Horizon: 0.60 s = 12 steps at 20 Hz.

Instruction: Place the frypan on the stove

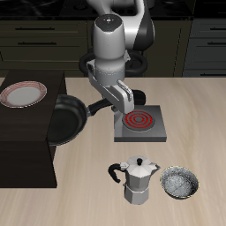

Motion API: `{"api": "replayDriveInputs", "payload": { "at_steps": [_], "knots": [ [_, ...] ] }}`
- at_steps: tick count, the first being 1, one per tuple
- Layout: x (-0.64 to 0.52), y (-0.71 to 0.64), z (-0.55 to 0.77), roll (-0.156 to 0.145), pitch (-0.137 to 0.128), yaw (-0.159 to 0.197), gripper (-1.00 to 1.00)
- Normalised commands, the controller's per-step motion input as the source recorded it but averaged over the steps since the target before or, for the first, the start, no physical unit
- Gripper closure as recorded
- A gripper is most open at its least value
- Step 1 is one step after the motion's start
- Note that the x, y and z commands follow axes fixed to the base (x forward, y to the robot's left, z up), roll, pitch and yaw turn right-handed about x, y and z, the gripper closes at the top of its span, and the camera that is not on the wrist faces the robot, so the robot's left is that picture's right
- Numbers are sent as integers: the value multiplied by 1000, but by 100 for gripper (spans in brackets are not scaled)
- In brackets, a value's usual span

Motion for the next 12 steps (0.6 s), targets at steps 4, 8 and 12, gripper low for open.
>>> {"api": "replayDriveInputs", "payload": {
  "at_steps": [4, 8, 12],
  "knots": [
    [-72, 199, 55, 25, -11, 18, 100],
    [-181, 360, 55, 29, -14, 47, 100],
    [-112, 255, 96, -2, -10, 58, 100]
  ]
}}
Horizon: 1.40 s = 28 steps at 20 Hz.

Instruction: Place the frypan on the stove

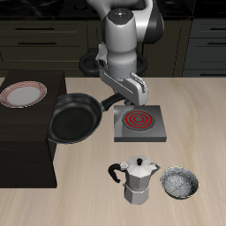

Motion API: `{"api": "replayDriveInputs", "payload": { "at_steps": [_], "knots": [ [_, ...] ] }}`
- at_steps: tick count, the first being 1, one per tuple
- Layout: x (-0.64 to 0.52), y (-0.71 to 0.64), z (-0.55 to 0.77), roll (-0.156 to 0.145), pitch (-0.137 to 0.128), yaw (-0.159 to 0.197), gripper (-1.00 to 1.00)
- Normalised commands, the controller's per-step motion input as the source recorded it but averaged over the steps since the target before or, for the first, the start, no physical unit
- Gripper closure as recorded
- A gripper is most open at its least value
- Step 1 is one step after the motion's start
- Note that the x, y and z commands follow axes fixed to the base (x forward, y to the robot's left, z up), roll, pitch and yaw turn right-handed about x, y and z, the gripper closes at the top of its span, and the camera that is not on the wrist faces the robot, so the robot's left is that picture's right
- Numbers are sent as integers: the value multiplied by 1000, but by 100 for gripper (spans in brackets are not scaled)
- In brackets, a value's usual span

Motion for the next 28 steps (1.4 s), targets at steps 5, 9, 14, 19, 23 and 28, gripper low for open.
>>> {"api": "replayDriveInputs", "payload": {
  "at_steps": [5, 9, 14, 19, 23, 28],
  "knots": [
    [-102, 252, 81, 12, -17, 42, 100],
    [-6, 167, 0, 5, 0, 32, 100],
    [-58, 160, 18, -2, -4, 32, 100],
    [-78, 81, 6, -11, -4, 38, 100],
    [-48, 88, -3, 1, 6, 26, 100],
    [-17, 45, -11, -11, 9, 26, 100]
  ]
}}
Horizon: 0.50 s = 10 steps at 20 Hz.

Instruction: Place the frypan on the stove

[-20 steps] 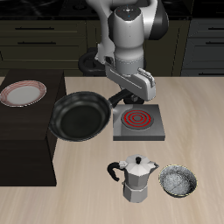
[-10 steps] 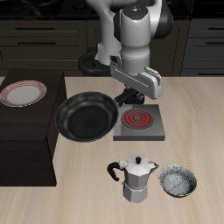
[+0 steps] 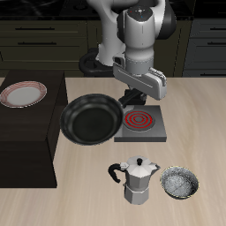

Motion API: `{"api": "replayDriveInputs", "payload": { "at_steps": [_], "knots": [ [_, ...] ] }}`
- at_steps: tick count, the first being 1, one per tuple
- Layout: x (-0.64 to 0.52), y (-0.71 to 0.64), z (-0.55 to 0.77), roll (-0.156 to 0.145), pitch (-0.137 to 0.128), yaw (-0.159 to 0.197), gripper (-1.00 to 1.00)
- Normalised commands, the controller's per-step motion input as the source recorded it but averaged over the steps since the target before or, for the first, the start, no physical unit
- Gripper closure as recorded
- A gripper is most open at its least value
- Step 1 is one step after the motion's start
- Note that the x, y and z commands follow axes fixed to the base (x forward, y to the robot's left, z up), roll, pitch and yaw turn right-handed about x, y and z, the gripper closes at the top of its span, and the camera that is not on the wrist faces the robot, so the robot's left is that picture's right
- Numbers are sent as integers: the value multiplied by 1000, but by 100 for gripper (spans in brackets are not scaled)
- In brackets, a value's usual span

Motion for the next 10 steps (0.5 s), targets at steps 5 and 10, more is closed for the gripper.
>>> {"api": "replayDriveInputs", "payload": {
  "at_steps": [5, 10],
  "knots": [
    [-40, 69, 57, -15, 1, 48, 100],
    [-80, 81, 125, -2, -8, 44, 100]
  ]
}}
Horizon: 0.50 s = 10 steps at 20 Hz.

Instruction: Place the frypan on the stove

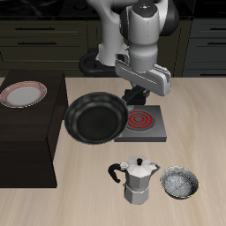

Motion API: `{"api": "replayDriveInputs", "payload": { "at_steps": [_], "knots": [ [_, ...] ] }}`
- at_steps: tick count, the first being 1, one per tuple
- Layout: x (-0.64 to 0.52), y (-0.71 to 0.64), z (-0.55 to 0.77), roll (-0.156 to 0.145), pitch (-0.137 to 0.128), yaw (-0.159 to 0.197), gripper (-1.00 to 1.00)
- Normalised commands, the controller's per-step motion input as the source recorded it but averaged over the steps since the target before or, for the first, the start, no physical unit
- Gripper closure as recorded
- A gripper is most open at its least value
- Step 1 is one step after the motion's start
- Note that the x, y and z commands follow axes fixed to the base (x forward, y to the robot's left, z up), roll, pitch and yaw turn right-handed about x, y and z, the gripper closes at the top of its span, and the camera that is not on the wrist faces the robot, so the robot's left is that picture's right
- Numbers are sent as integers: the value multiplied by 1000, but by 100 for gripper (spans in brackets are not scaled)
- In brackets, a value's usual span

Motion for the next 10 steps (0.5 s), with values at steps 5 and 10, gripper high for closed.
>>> {"api": "replayDriveInputs", "payload": {
  "at_steps": [5, 10],
  "knots": [
    [-123, 26, 103, -1, -7, 49, 100],
    [-112, 15, 133, -12, 0, 67, 100]
  ]
}}
